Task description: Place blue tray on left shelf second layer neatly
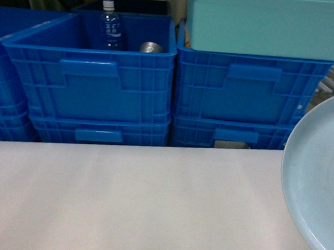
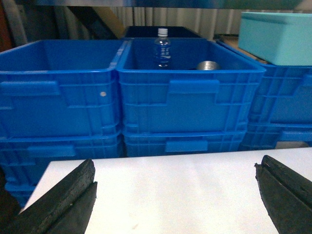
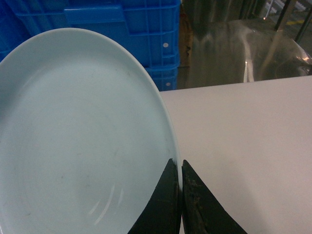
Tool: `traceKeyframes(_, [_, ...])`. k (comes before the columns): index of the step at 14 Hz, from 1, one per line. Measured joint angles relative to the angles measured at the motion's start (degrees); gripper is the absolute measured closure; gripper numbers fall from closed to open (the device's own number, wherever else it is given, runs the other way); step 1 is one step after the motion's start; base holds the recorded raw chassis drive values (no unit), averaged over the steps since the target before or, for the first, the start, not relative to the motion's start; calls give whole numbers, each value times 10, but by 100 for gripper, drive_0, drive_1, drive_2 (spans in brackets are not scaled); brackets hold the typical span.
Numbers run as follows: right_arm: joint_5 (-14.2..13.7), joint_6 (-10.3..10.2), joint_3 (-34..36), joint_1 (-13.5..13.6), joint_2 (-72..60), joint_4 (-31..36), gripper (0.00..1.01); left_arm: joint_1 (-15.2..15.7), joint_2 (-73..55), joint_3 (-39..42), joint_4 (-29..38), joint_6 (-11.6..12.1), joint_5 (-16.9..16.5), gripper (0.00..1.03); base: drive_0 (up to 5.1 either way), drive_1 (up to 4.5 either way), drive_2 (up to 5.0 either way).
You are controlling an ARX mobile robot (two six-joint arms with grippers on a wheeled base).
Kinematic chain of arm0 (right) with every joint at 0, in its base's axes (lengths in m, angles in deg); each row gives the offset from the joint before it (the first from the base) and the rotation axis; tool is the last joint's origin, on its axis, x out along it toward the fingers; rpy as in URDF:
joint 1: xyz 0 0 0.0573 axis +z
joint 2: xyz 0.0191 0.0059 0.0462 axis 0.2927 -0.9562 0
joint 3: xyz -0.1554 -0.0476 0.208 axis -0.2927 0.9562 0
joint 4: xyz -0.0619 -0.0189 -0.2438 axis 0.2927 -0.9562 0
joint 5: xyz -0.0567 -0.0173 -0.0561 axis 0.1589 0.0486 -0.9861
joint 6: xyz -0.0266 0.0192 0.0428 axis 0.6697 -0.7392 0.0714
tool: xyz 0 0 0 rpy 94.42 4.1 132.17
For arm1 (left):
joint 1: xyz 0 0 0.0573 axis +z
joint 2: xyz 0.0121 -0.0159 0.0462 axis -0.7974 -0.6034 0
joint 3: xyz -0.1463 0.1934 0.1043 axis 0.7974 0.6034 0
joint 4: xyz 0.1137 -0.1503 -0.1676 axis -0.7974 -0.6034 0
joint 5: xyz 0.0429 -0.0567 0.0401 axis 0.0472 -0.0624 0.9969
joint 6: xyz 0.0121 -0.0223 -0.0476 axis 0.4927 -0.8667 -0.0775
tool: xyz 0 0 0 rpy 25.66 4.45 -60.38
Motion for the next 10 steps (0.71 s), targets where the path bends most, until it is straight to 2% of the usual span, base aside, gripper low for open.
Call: traceKeyframes(10, [-2,0,0,0,2,-1,99,0,0,0,2,0,-3,5,-68,-68,-68])
